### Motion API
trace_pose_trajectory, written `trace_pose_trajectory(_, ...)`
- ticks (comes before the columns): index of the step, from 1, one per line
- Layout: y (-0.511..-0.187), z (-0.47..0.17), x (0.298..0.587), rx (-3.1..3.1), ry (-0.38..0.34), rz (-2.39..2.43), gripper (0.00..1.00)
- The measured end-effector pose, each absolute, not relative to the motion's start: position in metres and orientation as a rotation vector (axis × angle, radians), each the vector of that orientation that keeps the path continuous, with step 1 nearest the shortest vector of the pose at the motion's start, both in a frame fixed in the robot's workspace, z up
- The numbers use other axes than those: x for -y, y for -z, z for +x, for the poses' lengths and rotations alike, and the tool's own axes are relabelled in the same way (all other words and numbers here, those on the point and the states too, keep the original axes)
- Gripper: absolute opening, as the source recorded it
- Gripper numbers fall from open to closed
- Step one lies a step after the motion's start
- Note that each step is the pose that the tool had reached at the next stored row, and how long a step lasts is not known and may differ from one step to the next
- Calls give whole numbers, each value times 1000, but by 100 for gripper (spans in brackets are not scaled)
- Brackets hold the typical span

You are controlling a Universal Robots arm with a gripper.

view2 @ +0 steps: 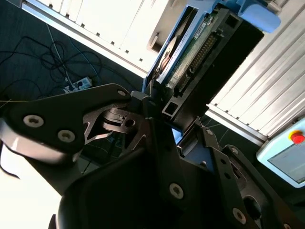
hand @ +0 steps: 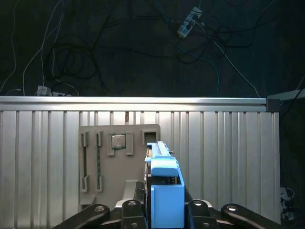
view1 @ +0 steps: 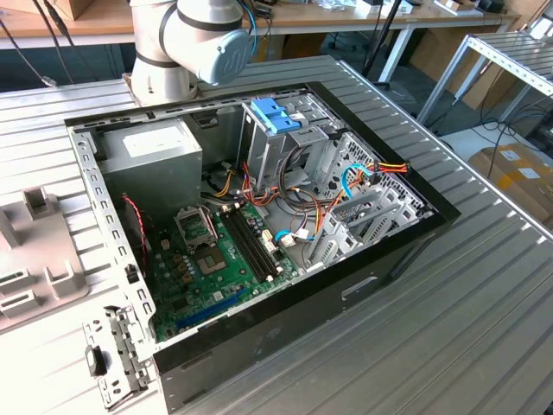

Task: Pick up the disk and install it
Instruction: 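Pick up the disk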

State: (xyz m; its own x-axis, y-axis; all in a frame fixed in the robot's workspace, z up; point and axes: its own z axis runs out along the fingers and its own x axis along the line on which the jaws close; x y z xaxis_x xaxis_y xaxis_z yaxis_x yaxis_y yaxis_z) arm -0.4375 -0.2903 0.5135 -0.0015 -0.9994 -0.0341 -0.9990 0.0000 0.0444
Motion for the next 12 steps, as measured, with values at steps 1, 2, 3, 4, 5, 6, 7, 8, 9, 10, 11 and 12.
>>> trace_pose_trajectory(1, -514, -437, 290, 2216, 87, 2215, 36)
trace_pose_trajectory(2, -514, -437, 291, 2216, 87, 2214, 36)
trace_pose_trajectory(3, -514, -437, 291, 2216, 87, 2214, 36)
trace_pose_trajectory(4, -514, -437, 292, 2216, 87, 2215, 36)
trace_pose_trajectory(5, -514, -437, 292, 2216, 87, 2215, 36)
trace_pose_trajectory(6, -514, -437, 293, 2216, 87, 2215, 36)
trace_pose_trajectory(7, -514, -436, 293, 2216, 87, 2214, 36)
trace_pose_trajectory(8, -514, -436, 294, 2216, 87, 2215, 36)
trace_pose_trajectory(9, -514, -436, 294, 2216, 87, 2215, 36)
trace_pose_trajectory(10, -514, -436, 294, 2216, 87, 2215, 36)
trace_pose_trajectory(11, -513, -435, 295, 2216, 87, 2215, 36)
trace_pose_trajectory(12, -513, -435, 295, 2216, 87, 2215, 36)
